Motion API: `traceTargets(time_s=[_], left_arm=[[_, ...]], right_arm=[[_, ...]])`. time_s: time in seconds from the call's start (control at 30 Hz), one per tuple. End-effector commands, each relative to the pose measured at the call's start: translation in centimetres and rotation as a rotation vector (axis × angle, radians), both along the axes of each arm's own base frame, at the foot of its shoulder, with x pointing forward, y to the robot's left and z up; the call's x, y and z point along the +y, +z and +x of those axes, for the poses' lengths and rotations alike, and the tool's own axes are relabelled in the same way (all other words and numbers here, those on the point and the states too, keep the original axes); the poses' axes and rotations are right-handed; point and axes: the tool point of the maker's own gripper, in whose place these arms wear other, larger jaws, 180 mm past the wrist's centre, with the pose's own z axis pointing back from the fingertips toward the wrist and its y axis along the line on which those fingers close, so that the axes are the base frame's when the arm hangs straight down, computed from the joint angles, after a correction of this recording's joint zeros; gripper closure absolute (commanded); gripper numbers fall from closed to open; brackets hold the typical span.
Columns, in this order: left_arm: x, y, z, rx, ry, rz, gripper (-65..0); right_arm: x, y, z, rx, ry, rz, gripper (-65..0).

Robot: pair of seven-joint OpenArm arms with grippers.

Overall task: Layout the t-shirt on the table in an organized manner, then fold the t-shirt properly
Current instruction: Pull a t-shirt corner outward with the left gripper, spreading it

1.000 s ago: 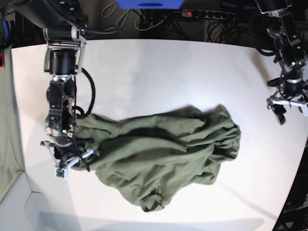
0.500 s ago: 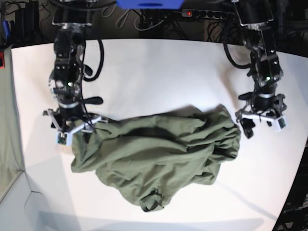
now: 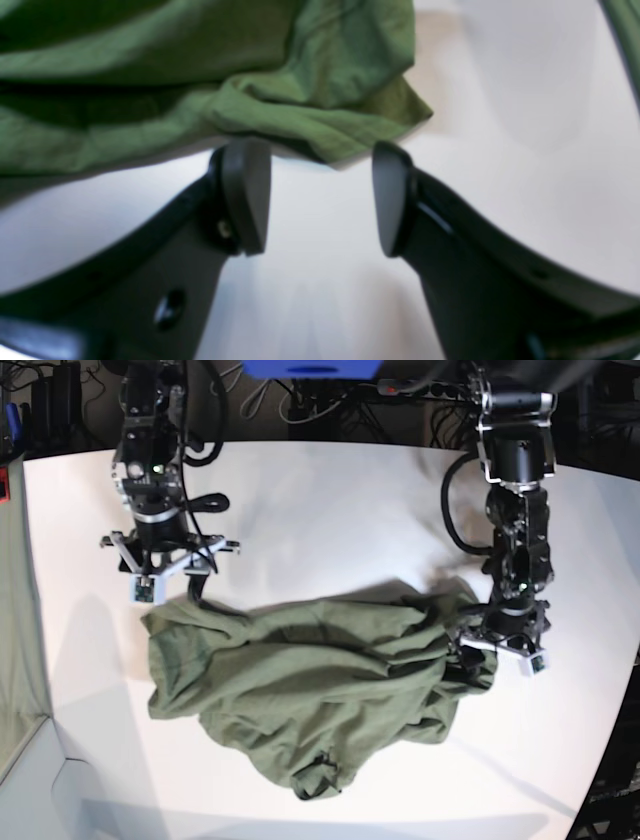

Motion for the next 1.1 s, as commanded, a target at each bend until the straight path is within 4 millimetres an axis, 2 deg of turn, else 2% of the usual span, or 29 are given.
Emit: traceTargets(time_s=[0.0,0.1,0.13,0.2,0.33,0.37,0.47,0.53,0.67,0.73,0.83,0.93,0.97,1.07], left_arm=[[0.6,1.8,1.4,-0.051,0.01,0.012,-51.7],[0.6,0.8,1.2,-0.023,0.013,0.005,-50.6],[0.6,0.3,1.0,-0.009,0.014,0.002,-48.0],[0.8,-0.1,1.3,0.004,0.018,-0.001,-36.8],[1.2,-0.3,1.3,0.009,0.03,-0.01,-4.7],[1.4,0.0,1.5,0.003,0.035,-0.008,0.0],[1.8,2.4,3.3,-0.048,0.036,0.005,-3.4],[2.7,4.5,4.5,-0.091,0.043,0.017,-0.9],[3.0,11.4,7.2,-0.247,0.036,0.053,-0.5],[3.4,15.5,7.8,-0.337,0.027,0.092,-0.5],[3.6,20.0,9.0,-0.436,0.028,0.114,-0.5],[4.1,21.9,10.6,-0.458,0.04,0.107,-0.5],[4.2,21.9,11.4,-0.445,0.045,0.107,-0.5],[4.4,20.3,13.8,-0.37,0.057,0.106,-0.5]], right_arm=[[-0.1,1.1,0.3,-0.043,-0.001,-0.003,-33.0],[-0.4,0.8,0.0,-0.032,0.001,-0.015,-32.9],[-0.4,0.8,0.0,-0.032,0.002,-0.018,-32.9],[-0.5,0.7,-0.2,-0.027,0.001,-0.02,-32.9],[-0.6,0.8,-0.6,-0.026,0.002,-0.024,-32.9],[-0.6,0.8,-0.6,-0.026,0.002,-0.024,-32.9],[-0.6,0.8,-0.6,-0.026,0.002,-0.024,-32.9],[-0.6,0.8,-0.6,-0.026,0.002,-0.024,-32.9],[-0.6,0.7,-0.7,-0.023,0.002,-0.024,-32.9],[-0.6,0.6,-0.7,-0.02,0.002,-0.025,-32.9],[-0.6,0.4,-1.0,-0.014,0.002,-0.025,-32.9],[-0.6,0.4,-1.0,-0.014,0.002,-0.025,-32.9],[-0.6,0.4,-1.1,-0.012,0.002,-0.025,-32.9],[-0.6,0.4,-1.1,-0.012,0.002,-0.025,-32.9]])
